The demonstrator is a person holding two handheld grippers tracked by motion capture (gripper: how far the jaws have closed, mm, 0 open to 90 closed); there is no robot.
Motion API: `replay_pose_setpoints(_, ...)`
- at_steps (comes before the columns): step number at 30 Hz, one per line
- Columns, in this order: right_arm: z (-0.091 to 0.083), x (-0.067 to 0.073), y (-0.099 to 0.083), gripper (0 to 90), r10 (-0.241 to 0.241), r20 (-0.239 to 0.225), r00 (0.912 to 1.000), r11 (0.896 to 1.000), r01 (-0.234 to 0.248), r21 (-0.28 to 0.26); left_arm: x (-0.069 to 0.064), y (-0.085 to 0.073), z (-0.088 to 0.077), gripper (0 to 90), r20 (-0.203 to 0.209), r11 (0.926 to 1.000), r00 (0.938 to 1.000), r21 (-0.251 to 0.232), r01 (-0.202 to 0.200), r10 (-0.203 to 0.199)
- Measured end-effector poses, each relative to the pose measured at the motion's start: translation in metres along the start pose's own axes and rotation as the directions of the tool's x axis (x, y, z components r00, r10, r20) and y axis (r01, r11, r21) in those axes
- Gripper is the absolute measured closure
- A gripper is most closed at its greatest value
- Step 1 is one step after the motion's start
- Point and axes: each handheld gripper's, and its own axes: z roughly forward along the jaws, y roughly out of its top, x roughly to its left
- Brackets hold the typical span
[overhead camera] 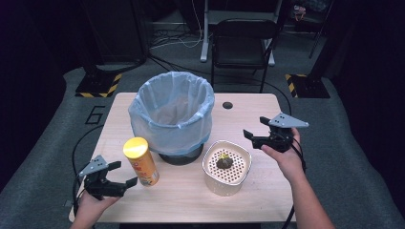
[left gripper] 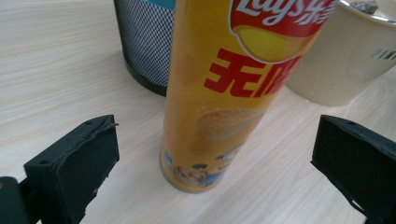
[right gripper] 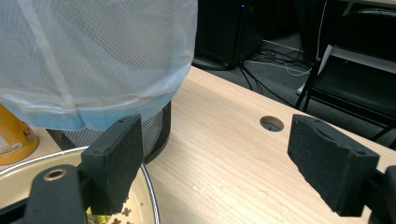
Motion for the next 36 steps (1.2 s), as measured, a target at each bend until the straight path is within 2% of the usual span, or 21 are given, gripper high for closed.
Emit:
replay_pose_setpoints(3,0.000,-0.001,-0.004,18.2,0.017,0.002,0.9999,1.000,-0.017,0.004,0.000,0.002,0.009,0.2,0.017,0.9998,0.9998,0.016,0.009,-0.009)
replay_pose_setpoints(5,-0.001,-0.003,-0.006,18.2,0.017,0.003,0.9998,1.000,-0.017,-0.001,-0.001,0.005,0.015,0.3,0.016,0.9989,0.9996,0.041,-0.022,0.022)
replay_pose_setpoints(7,-0.001,-0.003,-0.008,18.1,0.024,0.005,0.9997,1.000,-0.024,0.000,-0.002,0.006,0.020,0.2,0.019,0.9988,0.9994,0.038,-0.030,0.029)
replay_pose_setpoints(10,-0.002,-0.005,-0.010,18.2,0.023,0.006,0.9997,1.000,-0.023,-0.002,-0.003,0.006,0.028,0.2,-0.001,0.9983,0.9991,0.040,-0.042,0.042)
replay_pose_setpoints(11,-0.002,-0.006,-0.011,18.2,0.024,0.007,0.9997,1.000,-0.024,-0.003,-0.001,0.006,0.030,0.3,0.002,0.9974,0.9985,0.047,-0.055,0.055)
replay_pose_setpoints(13,-0.003,-0.007,-0.013,18.2,0.035,0.008,0.9994,0.999,-0.035,-0.003,-0.002,0.005,0.035,0.3,-0.001,0.9985,0.9990,0.030,-0.045,0.045)
replay_pose_setpoints(14,-0.003,-0.007,-0.014,18.2,0.037,0.011,0.9992,0.999,-0.037,-0.002,-0.001,0.006,0.035,0.3,0.004,0.9973,0.9981,0.041,-0.061,0.061)
replay_pose_setpoints(18,-0.004,-0.008,-0.018,18.2,0.043,0.011,0.9990,0.999,-0.043,-0.003,-0.003,0.004,0.040,0.4,-0.018,0.9993,0.9992,0.013,-0.035,0.035)
replay_pose_setpoints(19,-0.003,-0.008,-0.019,18.1,0.052,0.011,0.9986,0.999,-0.052,0.003,-0.003,0.005,0.042,0.7,-0.017,0.9994,0.9993,0.013,-0.032,0.032)
replay_pose_setpoints(20,-0.003,-0.009,-0.019,18.2,0.040,0.009,0.9992,0.999,-0.040,0.000,-0.003,0.005,0.043,0.9,-0.012,0.9994,0.9995,0.022,-0.028,0.028)
replay_pose_setpoints(21,-0.003,-0.009,-0.020,18.2,0.048,0.011,0.9988,0.999,-0.048,-0.001,-0.003,0.005,0.045,1.3,-0.022,0.9992,0.9992,0.022,-0.032,0.032)
replay_pose_setpoints(22,-0.003,-0.008,-0.020,18.2,0.052,0.012,0.9986,0.999,-0.052,0.000,-0.002,0.005,0.045,1.5,-0.029,0.9977,0.9978,0.035,-0.058,0.059)
replay_pose_setpoints(23,-0.002,-0.008,-0.021,18.2,0.047,0.010,0.9988,0.999,-0.047,0.000,-0.003,0.004,0.046,2.0,-0.036,0.9972,0.9971,0.035,-0.066,0.067)
replay_pose_setpoints(25,-0.002,-0.007,-0.022,18.3,0.049,0.012,0.9987,0.999,-0.049,0.001,-0.001,0.004,0.046,5.5,-0.038,0.9948,0.9945,0.032,-0.096,0.098)
replay_pose_setpoints(27,-0.002,-0.007,-0.024,18.7,0.045,0.014,0.9989,0.999,-0.045,0.005,-0.003,0.001,0.045,18.7,-0.019,0.9979,0.9978,-0.010,-0.064,0.064)
replay_pose_setpoints(28,-0.001,-0.007,-0.025,18.7,0.049,0.014,0.9987,0.999,-0.049,0.003,-0.003,0.001,0.045,21.1,-0.027,0.9966,0.9963,-0.007,-0.082,0.081)
replay_pose_setpoints(31,-0.001,-0.008,-0.028,19.0,0.059,0.016,0.9981,0.998,-0.059,0.004,-0.005,0.001,0.044,22.2,-0.033,0.9925,0.9920,0.004,-0.122,0.122)
replay_pose_setpoints(32,-0.001,-0.007,-0.029,19.2,0.063,0.018,0.9978,0.998,-0.064,0.003,-0.007,0.001,0.043,23.0,-0.052,0.9907,0.9894,-0.004,-0.136,0.136)
replay_pose_setpoints(33,-0.001,-0.008,-0.030,19.3,0.057,0.018,0.9982,0.998,-0.057,0.003,-0.007,0.001,0.042,23.5,-0.047,0.9901,0.9890,0.008,-0.140,0.140)
replay_pose_setpoints(36,-0.002,-0.007,-0.033,19.9,0.062,0.023,0.9978,0.998,-0.062,0.000,-0.007,0.002,0.041,24.1,-0.033,0.9911,0.9906,-0.005,-0.133,0.133)
